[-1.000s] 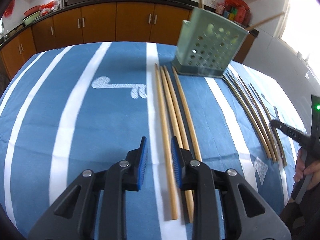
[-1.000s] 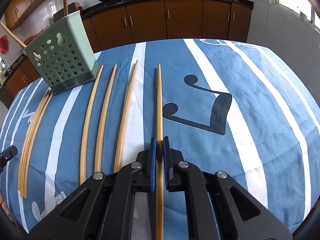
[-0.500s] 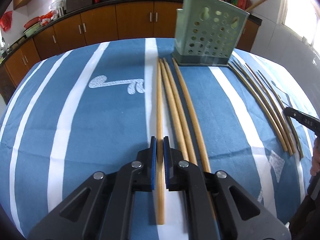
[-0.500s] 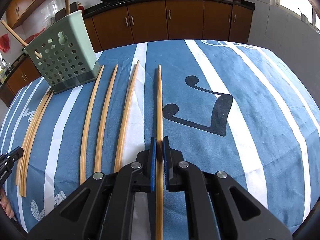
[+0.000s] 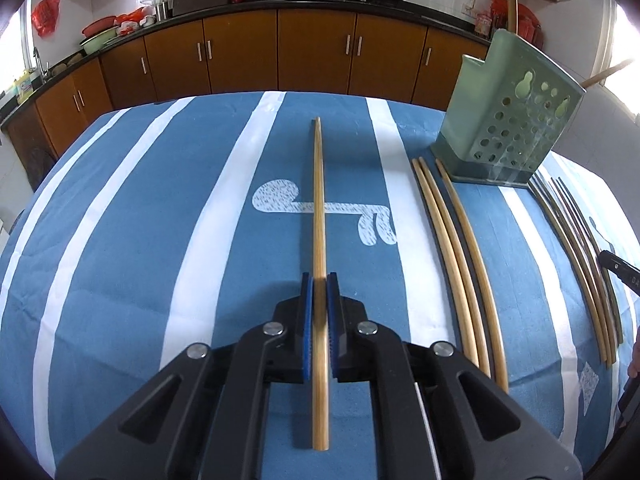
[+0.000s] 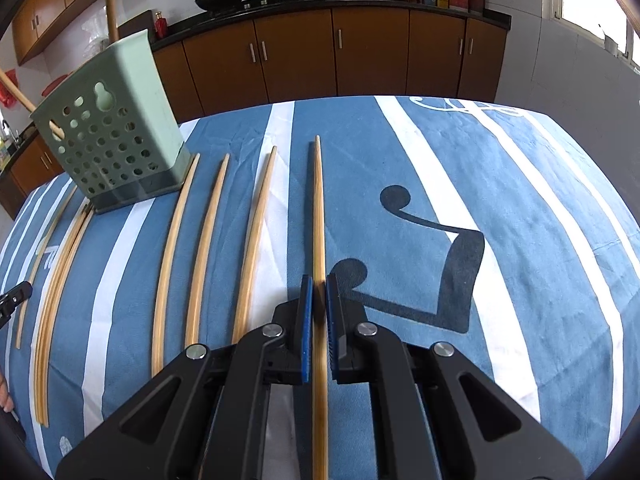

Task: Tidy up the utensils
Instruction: 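Lift both chopsticks upright and carry them toward the green holder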

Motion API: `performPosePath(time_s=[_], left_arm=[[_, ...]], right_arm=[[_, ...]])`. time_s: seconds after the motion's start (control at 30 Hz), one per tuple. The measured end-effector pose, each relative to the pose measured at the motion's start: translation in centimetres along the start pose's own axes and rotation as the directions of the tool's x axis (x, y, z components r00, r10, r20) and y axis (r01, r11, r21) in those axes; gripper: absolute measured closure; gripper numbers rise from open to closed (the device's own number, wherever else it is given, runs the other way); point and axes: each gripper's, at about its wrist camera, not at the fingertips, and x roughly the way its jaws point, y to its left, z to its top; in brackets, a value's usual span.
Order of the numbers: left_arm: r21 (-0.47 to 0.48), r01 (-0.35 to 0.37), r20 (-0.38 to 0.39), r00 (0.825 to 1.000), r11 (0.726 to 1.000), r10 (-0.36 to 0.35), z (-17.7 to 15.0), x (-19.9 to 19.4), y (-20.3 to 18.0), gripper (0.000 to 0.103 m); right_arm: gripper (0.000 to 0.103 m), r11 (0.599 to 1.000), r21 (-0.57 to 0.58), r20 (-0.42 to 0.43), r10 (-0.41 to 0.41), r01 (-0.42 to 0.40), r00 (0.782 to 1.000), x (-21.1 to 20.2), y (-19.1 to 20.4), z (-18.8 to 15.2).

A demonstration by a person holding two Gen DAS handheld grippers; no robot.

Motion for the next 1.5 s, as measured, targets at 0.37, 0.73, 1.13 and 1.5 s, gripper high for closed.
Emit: performPosePath(time_s=[0.37,0.73,1.13,1.5], left_arm=[[-0.015,0.016,0.001,1.000,1.000,-0.016,-0.1,-0.1,0.2,0.094],[0.003,0.017,-0.008,1.000,1.000,-0.017,-1.6,-1.3,0.0,0.094],[0.021,0.006,-0.014,1.000,1.000,-0.005,-2.4,-2.7,-0.2,0.095],[-0.021,0.044,0.176,0.984,0.999,-0.040,1.2,-9.1,0.8,0.095]], right_arm=[[0.095,1.000,-0.013,0.012,0.012,-0.012,1.000,-1.2,-0.1,-1.6],[0.095,1.000,-0.004,-0.018,0.031,-0.031,0.999,-3.1,-0.2,-3.5],[0.096,1.000,-0.003,0.011,0.030,-0.030,0.999,-4.8,-0.4,-4.2],[0.096,0.999,0.030,0.181,0.037,-0.043,0.983,-9.4,-1.3,-1.0]])
